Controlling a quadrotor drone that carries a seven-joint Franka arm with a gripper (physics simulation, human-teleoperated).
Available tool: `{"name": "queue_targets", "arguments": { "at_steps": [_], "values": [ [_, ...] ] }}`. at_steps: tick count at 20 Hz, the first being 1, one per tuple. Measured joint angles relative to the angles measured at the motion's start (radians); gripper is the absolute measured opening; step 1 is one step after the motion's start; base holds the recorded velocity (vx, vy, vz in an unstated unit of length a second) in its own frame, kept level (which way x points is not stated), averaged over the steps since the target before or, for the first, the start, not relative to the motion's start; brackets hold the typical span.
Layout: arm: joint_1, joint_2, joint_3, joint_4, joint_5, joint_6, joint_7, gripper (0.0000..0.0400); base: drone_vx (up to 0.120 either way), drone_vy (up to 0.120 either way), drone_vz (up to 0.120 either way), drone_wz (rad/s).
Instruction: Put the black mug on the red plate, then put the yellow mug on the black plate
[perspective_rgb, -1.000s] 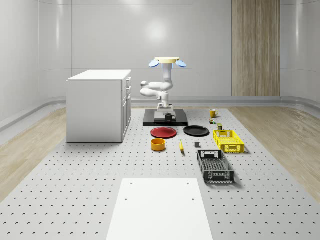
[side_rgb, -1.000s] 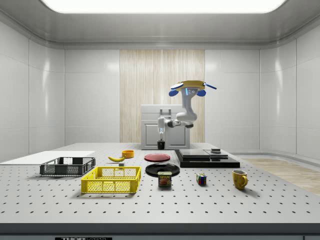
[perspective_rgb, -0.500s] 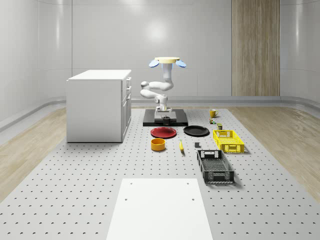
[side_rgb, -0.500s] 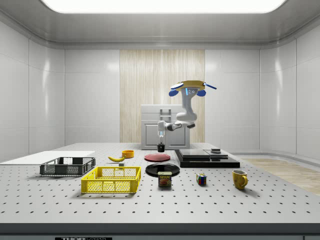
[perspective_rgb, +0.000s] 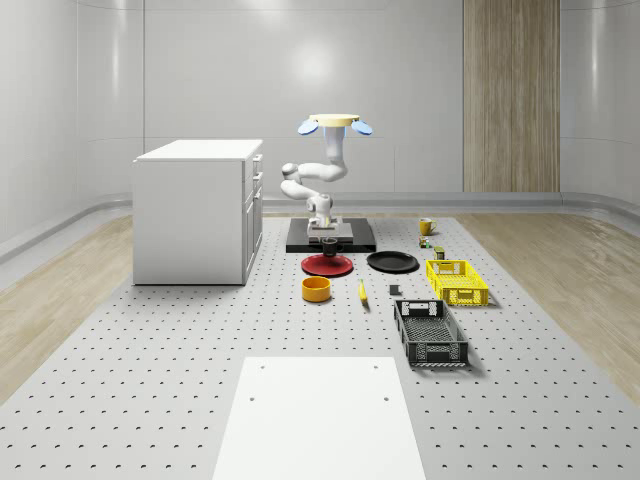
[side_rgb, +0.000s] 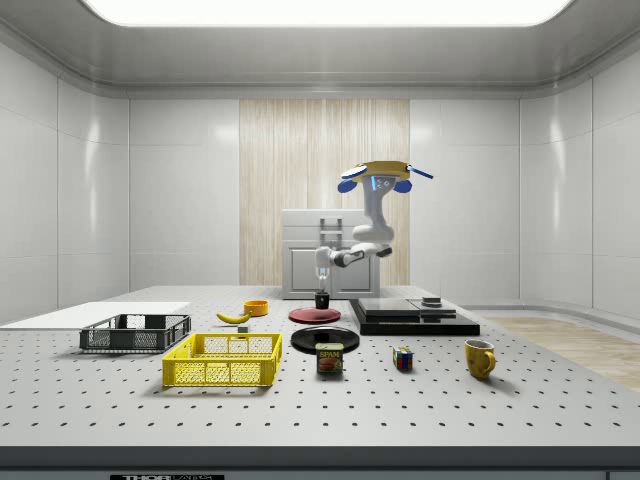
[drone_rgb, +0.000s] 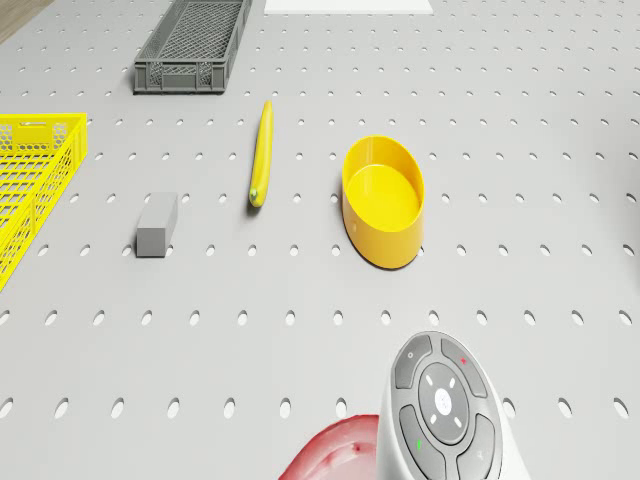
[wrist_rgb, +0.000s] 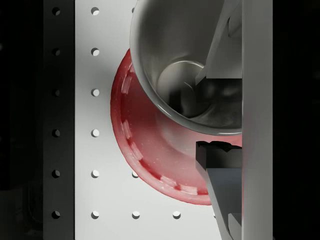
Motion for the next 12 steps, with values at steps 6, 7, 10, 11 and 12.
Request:
{"name": "queue_targets", "arguments": {
  "at_steps": [6,7,10,11,12],
  "values": [
    [-0.037,0.03,-0.024,0.056,-0.026,0.009,-0.004,0.011,0.0,0.0,0.0,0.0],
    [-0.045,0.037,-0.022,0.065,-0.026,0.008,-0.004,0.011,0.0,0.0,0.0,0.0],
    [-0.061,0.049,-0.02,0.085,-0.025,0.006,-0.005,0.011,0.0,0.0,0.0,0.0],
    [-0.062,0.051,-0.018,0.091,-0.024,0.007,-0.009,0.011,0.0,0.0,0.0,0.0],
    [-0.061,0.051,-0.016,0.096,-0.022,0.009,-0.015,0.011,0.0,0.0,0.0,0.0]
  ]
}}
